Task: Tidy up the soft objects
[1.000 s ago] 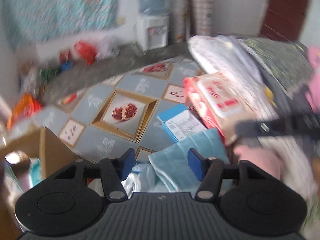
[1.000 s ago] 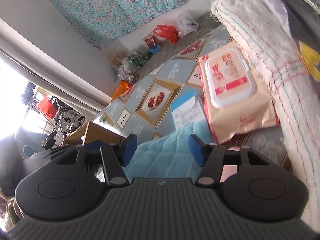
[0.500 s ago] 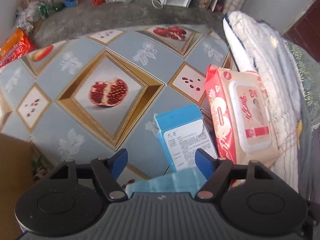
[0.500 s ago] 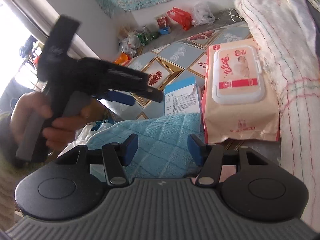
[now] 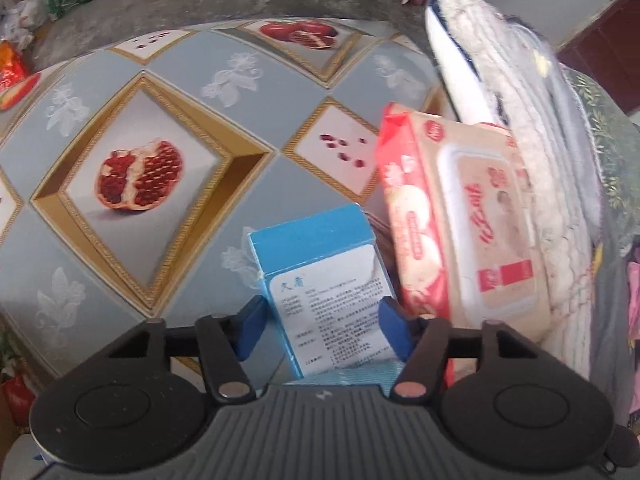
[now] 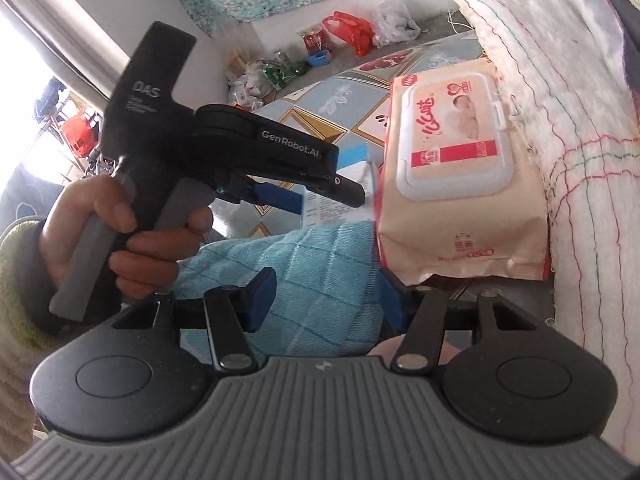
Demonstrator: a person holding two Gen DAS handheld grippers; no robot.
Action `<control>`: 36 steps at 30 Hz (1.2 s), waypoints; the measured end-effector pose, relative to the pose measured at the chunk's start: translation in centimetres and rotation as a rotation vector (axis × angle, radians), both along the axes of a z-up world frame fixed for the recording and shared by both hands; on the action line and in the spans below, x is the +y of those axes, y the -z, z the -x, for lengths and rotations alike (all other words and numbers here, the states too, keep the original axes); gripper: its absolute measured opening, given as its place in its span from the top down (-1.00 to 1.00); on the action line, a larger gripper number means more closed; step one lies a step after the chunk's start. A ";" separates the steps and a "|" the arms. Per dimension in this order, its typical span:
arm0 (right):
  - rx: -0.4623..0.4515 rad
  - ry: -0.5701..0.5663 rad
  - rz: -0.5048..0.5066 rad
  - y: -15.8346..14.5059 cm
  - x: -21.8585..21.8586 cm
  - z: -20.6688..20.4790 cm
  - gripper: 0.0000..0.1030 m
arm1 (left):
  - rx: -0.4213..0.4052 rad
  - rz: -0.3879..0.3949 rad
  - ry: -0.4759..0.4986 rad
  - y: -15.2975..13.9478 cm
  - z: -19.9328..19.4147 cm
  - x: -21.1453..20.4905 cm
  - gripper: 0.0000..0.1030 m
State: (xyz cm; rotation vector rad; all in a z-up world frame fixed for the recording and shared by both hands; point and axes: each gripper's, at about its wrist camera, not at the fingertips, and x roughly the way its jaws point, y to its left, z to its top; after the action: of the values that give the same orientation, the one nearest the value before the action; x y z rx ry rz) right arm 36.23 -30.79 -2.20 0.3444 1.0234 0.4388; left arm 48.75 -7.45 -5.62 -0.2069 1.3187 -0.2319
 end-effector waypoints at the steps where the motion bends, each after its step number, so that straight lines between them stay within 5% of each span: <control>1: 0.001 0.004 -0.003 0.1 -0.1 0.0 -0.06 | -0.009 -0.006 -0.001 -0.1 0.1 -0.2 -0.18; 10: 0.002 0.016 -0.010 0.2 -0.4 0.2 -0.06 | -0.112 0.000 -0.045 -1.8 0.5 0.3 0.45; 15: -0.002 0.026 -0.016 0.0 -0.7 0.5 -0.06 | -0.124 0.061 -0.059 -2.4 0.9 1.2 0.53; 22: 0.011 0.034 -0.017 0.4 -1.1 0.7 -0.06 | -0.141 0.206 -0.071 -1.8 1.0 2.6 0.26; 30: 0.020 0.039 -0.017 0.5 -1.2 0.6 -0.07 | -0.083 0.186 -0.087 -0.8 0.8 2.4 0.16; 36: 0.036 0.041 -0.062 -0.4 -1.1 0.9 -0.11 | -0.121 0.184 -0.082 -3.5 2.4 3.6 0.09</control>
State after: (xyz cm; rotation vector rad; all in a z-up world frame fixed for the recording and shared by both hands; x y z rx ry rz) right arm 35.35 -31.90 -1.75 0.4287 1.0377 0.4294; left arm 46.38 -3.86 -2.12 -0.3961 1.1663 -0.2914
